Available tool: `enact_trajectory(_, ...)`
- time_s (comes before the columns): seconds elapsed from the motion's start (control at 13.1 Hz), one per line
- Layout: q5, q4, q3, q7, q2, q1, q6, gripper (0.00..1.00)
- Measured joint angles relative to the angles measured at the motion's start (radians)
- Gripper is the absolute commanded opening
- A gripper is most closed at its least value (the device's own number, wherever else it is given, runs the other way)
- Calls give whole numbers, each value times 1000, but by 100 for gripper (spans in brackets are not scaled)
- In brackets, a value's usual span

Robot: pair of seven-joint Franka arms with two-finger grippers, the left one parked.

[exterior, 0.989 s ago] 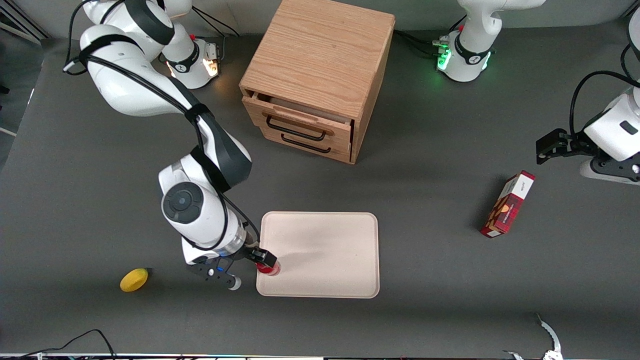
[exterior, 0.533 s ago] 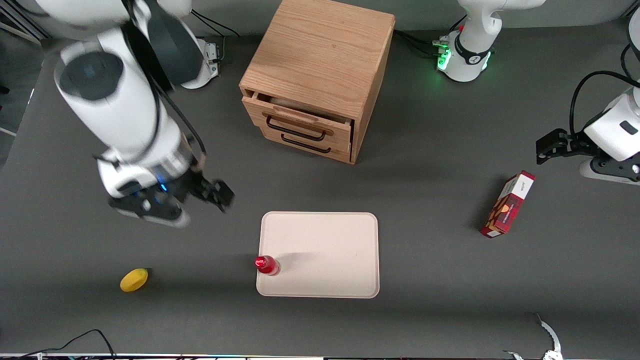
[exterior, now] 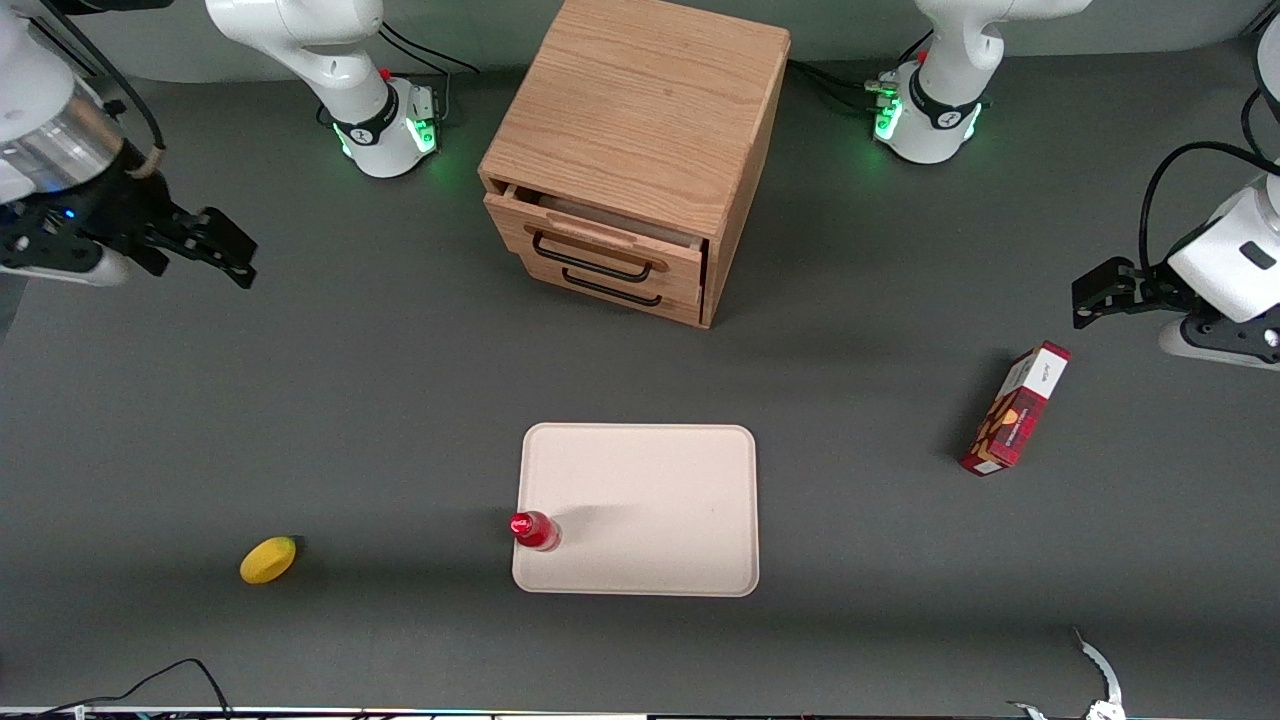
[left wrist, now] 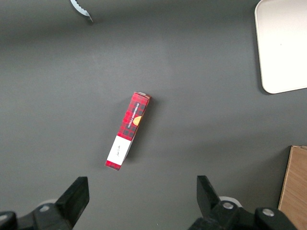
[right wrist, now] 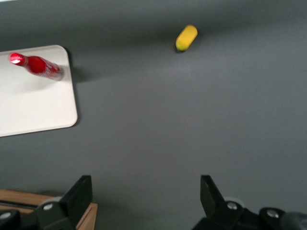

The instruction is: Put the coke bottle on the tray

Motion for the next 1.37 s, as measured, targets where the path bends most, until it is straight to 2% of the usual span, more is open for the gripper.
enact_trajectory(0.23, 26, -309, -11, -2, -91, 4, 224, 100)
enact_trajectory(0.46, 27, -398, -11, -2, -87, 6, 295, 100)
enact_trajectory(0.53, 28, -386, -11, -2, -84, 7, 281, 100)
enact_trajectory(0.68, 46, -296, -13, -18, -59, 7, 156, 100)
enact_trajectory(0.84, 70, -201, -50, -76, -28, 7, 65, 100)
enact_trajectory(1.07, 79, -156, -117, -150, -13, 4, 8, 100)
enact_trajectory(1.37, 80, -92, -115, -146, -13, 9, -71, 100)
